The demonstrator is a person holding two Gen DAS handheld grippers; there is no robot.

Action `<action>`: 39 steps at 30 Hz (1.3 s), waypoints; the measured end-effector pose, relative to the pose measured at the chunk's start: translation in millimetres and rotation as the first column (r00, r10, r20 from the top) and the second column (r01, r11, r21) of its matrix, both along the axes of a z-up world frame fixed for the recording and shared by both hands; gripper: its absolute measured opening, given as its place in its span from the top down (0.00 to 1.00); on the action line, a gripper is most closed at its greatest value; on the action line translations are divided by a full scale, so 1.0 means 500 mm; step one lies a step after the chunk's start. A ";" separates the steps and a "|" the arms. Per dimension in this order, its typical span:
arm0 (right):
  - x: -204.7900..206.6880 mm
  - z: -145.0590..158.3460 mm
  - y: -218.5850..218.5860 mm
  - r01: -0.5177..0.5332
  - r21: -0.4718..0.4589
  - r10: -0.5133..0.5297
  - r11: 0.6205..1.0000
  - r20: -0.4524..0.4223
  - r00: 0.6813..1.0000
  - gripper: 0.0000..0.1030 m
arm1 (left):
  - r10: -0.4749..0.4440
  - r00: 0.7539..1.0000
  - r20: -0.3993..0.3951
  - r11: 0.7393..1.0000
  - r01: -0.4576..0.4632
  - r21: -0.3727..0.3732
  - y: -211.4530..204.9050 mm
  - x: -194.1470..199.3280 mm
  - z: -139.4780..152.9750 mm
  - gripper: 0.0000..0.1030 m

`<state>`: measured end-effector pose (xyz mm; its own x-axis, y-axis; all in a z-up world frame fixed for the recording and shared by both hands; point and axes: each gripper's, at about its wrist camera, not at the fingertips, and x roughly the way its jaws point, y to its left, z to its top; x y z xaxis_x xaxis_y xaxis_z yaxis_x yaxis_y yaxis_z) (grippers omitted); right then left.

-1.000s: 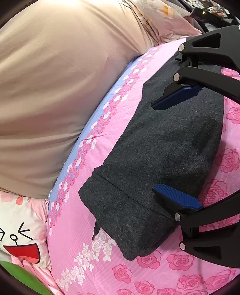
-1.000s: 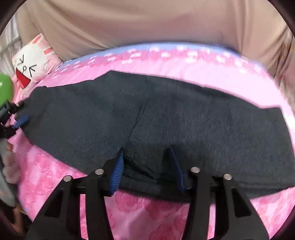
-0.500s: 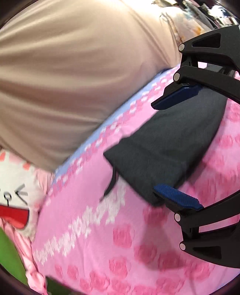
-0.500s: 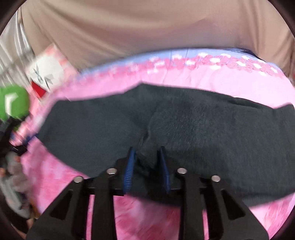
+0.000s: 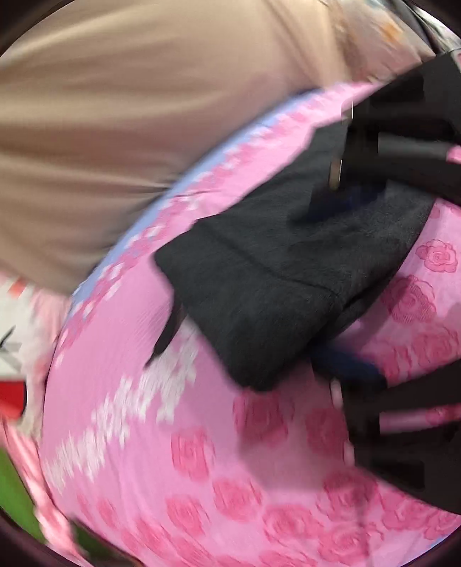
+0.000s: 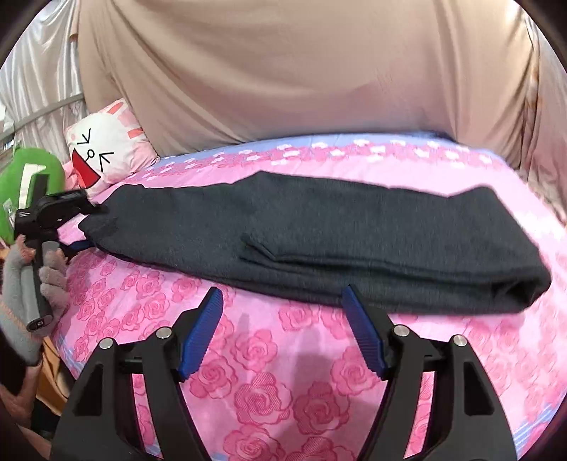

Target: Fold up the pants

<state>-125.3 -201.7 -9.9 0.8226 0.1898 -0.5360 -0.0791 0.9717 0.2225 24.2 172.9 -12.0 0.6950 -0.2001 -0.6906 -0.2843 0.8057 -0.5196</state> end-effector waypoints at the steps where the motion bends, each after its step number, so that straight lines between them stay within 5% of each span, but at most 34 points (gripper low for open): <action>1: -0.002 -0.002 -0.005 0.001 0.016 -0.001 1.000 0.000 1.000 0.30 | -0.007 1.000 -0.011 1.000 0.007 0.031 -0.012 0.007 0.004 0.87; 6: -0.031 0.000 -0.044 0.038 0.071 -0.042 0.997 0.051 0.998 0.21 | -0.157 0.976 0.151 0.987 0.150 0.061 -0.114 -0.007 0.145 0.89; 10: -0.067 0.004 -0.114 0.126 0.084 -0.133 0.988 0.088 0.987 0.21 | -0.391 0.874 0.288 0.919 0.357 0.166 -0.294 -0.040 0.286 0.89; 14: -0.094 0.006 -0.221 0.322 0.025 -0.323 0.947 0.062 0.945 0.28 | -0.519 0.792 0.321 0.855 0.473 0.215 -0.426 -0.060 0.328 0.90; 19: -0.088 -0.025 -0.355 0.465 -0.058 -0.468 0.884 -0.080 0.880 0.39 | -0.560 0.777 0.286 0.828 0.525 0.194 -0.496 -0.041 0.304 0.90; 30: 0.005 -0.014 -0.335 0.285 -0.060 -0.290 0.957 -0.122 0.949 0.46 | -0.555 0.782 0.283 0.832 0.518 0.200 -0.526 -0.050 0.307 0.90; 32: 0.017 -0.012 -0.335 0.303 -0.093 -0.313 0.948 -0.116 0.943 0.50 | -0.554 0.783 0.282 0.832 0.516 0.203 -0.525 -0.050 0.307 0.90; 34: 0.019 -0.008 -0.346 0.336 -0.133 -0.351 0.932 -0.109 0.930 0.67 | -0.556 0.784 0.277 0.831 0.520 0.199 -0.526 -0.050 0.306 0.90; 39: -0.001 -0.035 -0.414 0.374 0.008 -0.366 0.928 -0.177 0.913 0.67 | -0.565 0.780 0.268 0.825 0.524 0.214 -0.531 -0.047 0.304 0.90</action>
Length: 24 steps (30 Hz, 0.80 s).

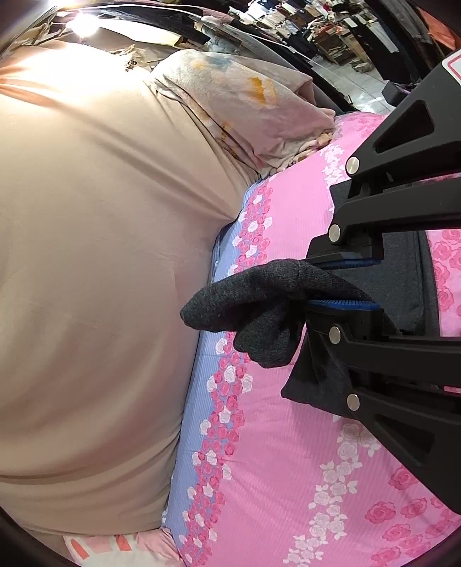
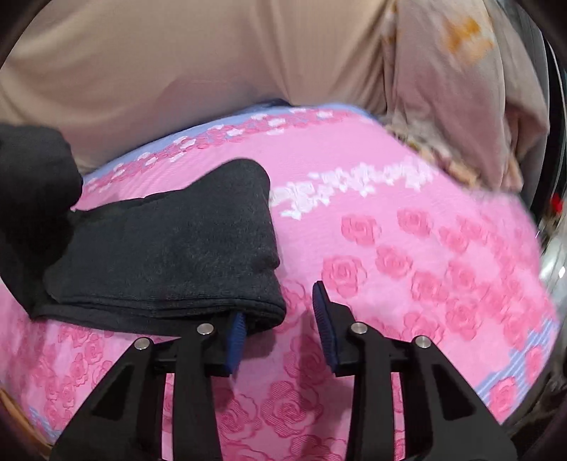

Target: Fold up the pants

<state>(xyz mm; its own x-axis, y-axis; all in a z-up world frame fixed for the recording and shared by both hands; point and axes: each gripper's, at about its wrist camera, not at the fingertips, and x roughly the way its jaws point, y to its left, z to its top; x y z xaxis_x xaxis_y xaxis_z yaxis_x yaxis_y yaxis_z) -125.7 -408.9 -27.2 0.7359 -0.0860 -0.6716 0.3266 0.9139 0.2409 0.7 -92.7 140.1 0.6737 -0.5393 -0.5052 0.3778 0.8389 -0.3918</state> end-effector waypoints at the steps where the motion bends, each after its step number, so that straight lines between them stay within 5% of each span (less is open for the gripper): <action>1: 0.000 -0.002 0.005 -0.009 -0.002 0.009 1.000 0.001 1.000 0.67 | -0.007 1.000 0.000 1.000 0.007 0.002 -0.005 0.001 -0.001 0.90; 5: 0.011 0.009 0.014 -0.004 -0.058 0.004 0.998 -0.003 1.000 0.72 | -0.039 0.999 -0.005 0.999 0.039 0.022 -0.036 -0.003 -0.005 0.90; 7: 0.013 -0.004 -0.010 -0.001 0.039 0.002 0.999 -0.021 1.000 0.72 | -0.068 0.998 -0.009 0.997 0.068 0.035 -0.056 -0.011 -0.006 0.90; 11: -0.027 0.011 -0.008 0.021 0.037 -0.021 0.999 0.011 1.000 0.33 | -0.157 0.987 0.016 0.985 0.155 0.078 -0.116 -0.052 0.004 0.90; 13: -0.067 0.021 -0.010 0.041 0.048 -0.044 0.998 0.052 0.998 0.29 | -0.218 0.976 0.011 0.971 0.215 0.107 -0.163 -0.073 -0.005 0.86; 15: -0.101 0.025 -0.015 0.068 0.082 -0.075 0.994 0.078 0.994 0.29 | -0.270 0.963 -0.011 0.956 0.270 0.118 -0.202 -0.075 -0.032 0.55; 19: -0.133 0.045 -0.008 0.042 0.127 -0.057 0.991 0.113 0.992 0.29 | -0.292 0.953 -0.079 0.956 0.293 0.005 -0.195 -0.066 -0.063 0.48; 24: -0.097 0.077 0.037 -0.091 0.159 0.065 0.983 0.161 0.985 0.29 | -0.155 0.987 0.036 0.984 0.158 -0.085 -0.070 -0.072 0.013 0.22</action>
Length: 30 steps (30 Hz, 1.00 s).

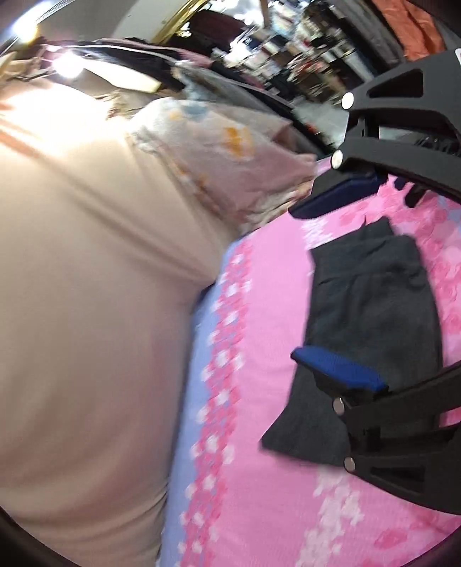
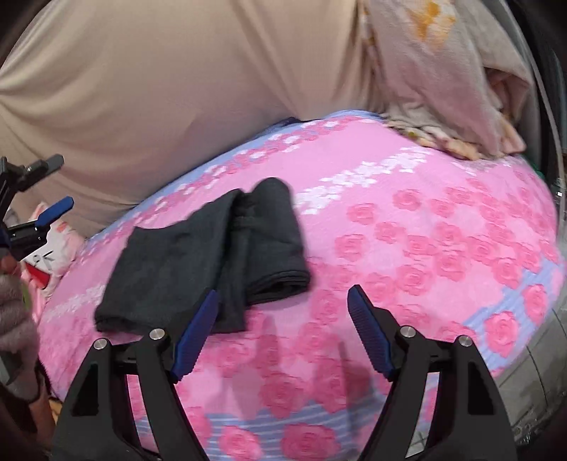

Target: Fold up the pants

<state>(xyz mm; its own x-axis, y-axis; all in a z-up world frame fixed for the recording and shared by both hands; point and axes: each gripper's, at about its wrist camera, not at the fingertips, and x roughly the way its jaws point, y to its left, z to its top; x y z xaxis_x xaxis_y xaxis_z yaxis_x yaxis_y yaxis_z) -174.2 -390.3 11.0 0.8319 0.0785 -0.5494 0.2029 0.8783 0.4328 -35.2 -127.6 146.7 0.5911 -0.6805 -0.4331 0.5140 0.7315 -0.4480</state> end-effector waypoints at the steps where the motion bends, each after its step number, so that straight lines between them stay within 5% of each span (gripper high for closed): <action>1: 0.013 0.003 0.008 -0.022 0.009 0.022 1.000 0.004 1.000 0.29 | 0.073 0.997 0.031 0.997 -0.073 0.013 0.038 -0.002 0.014 0.21; 4: 0.080 0.005 0.040 -0.093 0.001 0.093 0.996 -0.013 0.996 0.29 | 0.199 0.979 0.041 0.978 -0.201 0.052 0.109 0.003 0.014 0.21; 8: 0.168 -0.031 0.074 -0.134 0.009 0.135 0.991 -0.104 0.985 0.28 | 0.266 0.963 -0.050 0.962 -0.262 0.072 0.185 0.011 -0.031 0.21; 10: 0.193 -0.046 0.087 -0.130 -0.013 0.127 0.991 -0.139 0.982 0.41 | 0.287 0.955 -0.072 0.955 -0.280 0.093 0.209 0.009 -0.058 0.21; 12: 0.200 -0.031 0.102 -0.146 -0.028 0.142 0.989 -0.126 0.982 0.74 | 0.308 0.947 -0.095 0.947 -0.295 0.129 0.230 0.010 -0.090 0.21; 17: 0.195 0.045 0.128 -0.135 -0.152 0.126 0.979 -0.072 0.989 0.81 | 0.300 0.945 -0.128 0.951 -0.287 0.113 0.260 0.007 -0.112 0.21; 22: 0.184 0.104 0.064 -0.003 -0.257 0.003 0.967 0.000 1.000 0.81 | 0.282 0.955 -0.092 0.954 -0.268 0.136 0.265 -0.003 -0.113 0.21; 26: 0.206 -0.018 -0.012 0.025 -0.133 -0.050 0.991 -0.188 0.981 0.64 | 0.256 0.955 -0.150 0.961 -0.235 0.142 0.246 0.017 -0.152 0.21; 30: 0.116 -0.039 -0.047 0.106 0.001 -0.105 0.994 -0.098 0.990 0.27 | 0.182 0.932 -0.312 0.982 -0.159 0.098 0.219 0.067 -0.215 0.21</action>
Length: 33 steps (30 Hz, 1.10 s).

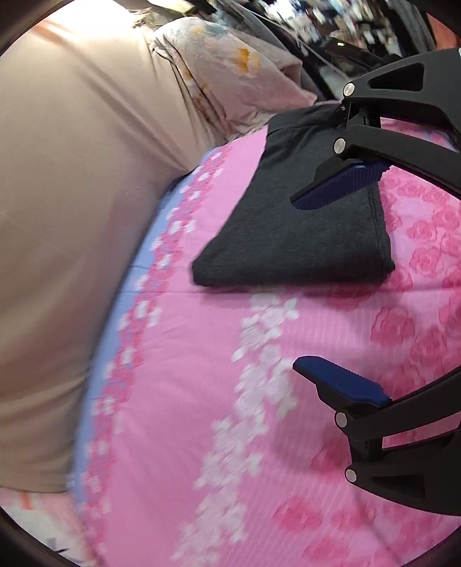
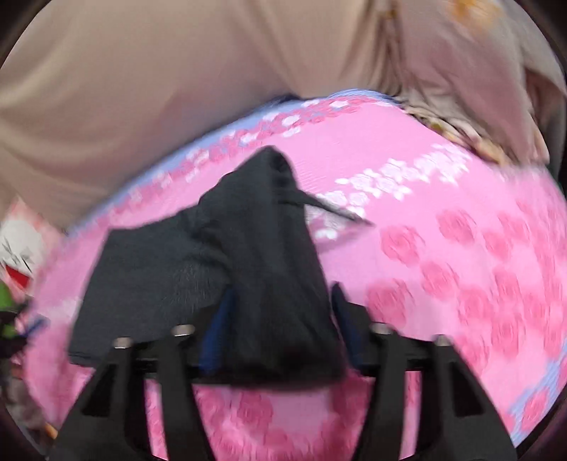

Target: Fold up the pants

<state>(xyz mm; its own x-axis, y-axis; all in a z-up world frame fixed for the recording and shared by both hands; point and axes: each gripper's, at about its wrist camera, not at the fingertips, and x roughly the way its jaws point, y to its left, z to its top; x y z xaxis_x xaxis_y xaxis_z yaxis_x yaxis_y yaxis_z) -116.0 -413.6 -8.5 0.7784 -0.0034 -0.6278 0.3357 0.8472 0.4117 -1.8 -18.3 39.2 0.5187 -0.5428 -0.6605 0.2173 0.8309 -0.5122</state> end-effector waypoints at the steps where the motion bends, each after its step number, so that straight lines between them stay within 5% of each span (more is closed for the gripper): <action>1: -0.014 -0.002 -0.009 0.010 0.034 -0.011 0.999 0.012 1.000 0.24 | -0.015 0.998 -0.053 0.999 0.013 -0.043 -0.011 0.018 -0.022 0.21; 5: -0.004 -0.037 -0.029 -0.058 0.225 0.059 0.973 0.002 0.998 0.19 | -0.074 0.980 -0.185 0.988 0.048 -0.145 -0.062 0.064 -0.086 0.21; 6: 0.006 -0.043 -0.029 -0.066 0.242 0.069 0.968 -0.003 0.998 0.18 | -0.072 0.985 -0.159 0.987 0.047 -0.156 -0.070 0.065 -0.086 0.21; 7: 0.010 -0.044 -0.023 -0.066 0.224 0.065 0.972 0.014 0.998 0.18 | -0.079 0.988 -0.134 0.986 0.057 -0.156 -0.079 0.066 -0.082 0.33; 8: 0.019 -0.045 -0.015 -0.074 0.208 0.076 0.975 0.001 0.997 0.33 | -0.147 0.979 -0.144 0.977 0.121 -0.176 -0.100 0.075 -0.086 0.80; 9: 0.027 -0.042 -0.007 -0.069 0.178 0.074 0.982 -0.022 0.997 0.42 | -0.175 0.972 -0.154 0.973 0.147 -0.177 -0.112 0.083 -0.090 0.92; 11: 0.039 -0.023 0.017 -0.094 0.148 0.097 0.985 -0.013 0.995 0.63 | -0.178 0.977 -0.115 0.972 0.157 -0.177 -0.111 0.088 -0.075 0.95; 12: 0.041 -0.009 0.029 -0.099 0.137 0.100 0.986 0.000 0.995 0.64 | -0.178 0.980 -0.088 0.971 0.161 -0.175 -0.103 0.088 -0.059 0.95; 16: 0.053 0.051 0.106 -0.194 0.104 0.187 0.975 0.075 0.979 0.66 | -0.139 0.990 0.015 0.970 0.140 -0.198 -0.018 0.073 0.018 0.95; 19: 0.072 0.047 0.202 -0.308 0.115 0.300 0.945 0.079 0.951 0.65 | -0.070 0.996 0.055 0.986 0.078 -0.145 0.088 0.052 0.057 0.95; 24: 0.077 0.004 0.300 -0.314 -0.014 0.314 0.949 -0.028 0.949 0.37 | 0.035 0.994 -0.104 0.999 -0.034 0.011 0.224 0.034 -0.036 0.91; 27: 0.036 0.033 0.259 -0.284 0.009 0.284 0.959 0.029 0.959 0.36 | 0.101 0.995 0.023 0.990 -0.103 0.097 0.244 -0.016 0.009 0.94; 28: 0.017 0.046 0.240 -0.262 0.007 0.262 0.965 0.043 0.964 0.36 | 0.105 0.990 0.091 0.986 -0.115 0.119 0.236 -0.034 0.039 0.91; 31: -0.020 0.075 0.204 -0.233 0.003 0.232 0.972 0.080 0.969 0.37 | -0.005 0.967 0.254 0.987 -0.035 0.154 0.166 -0.083 0.122 0.53; 32: -0.022 0.080 0.199 -0.248 0.021 0.244 0.969 0.099 0.965 0.38 | -0.066 0.954 0.292 0.986 0.018 0.166 0.127 -0.099 0.139 0.34; 33: -0.016 0.081 0.209 -0.267 0.035 0.261 0.963 0.112 0.959 0.40 | -0.114 0.941 0.318 0.983 0.059 0.176 0.095 -0.117 0.145 0.26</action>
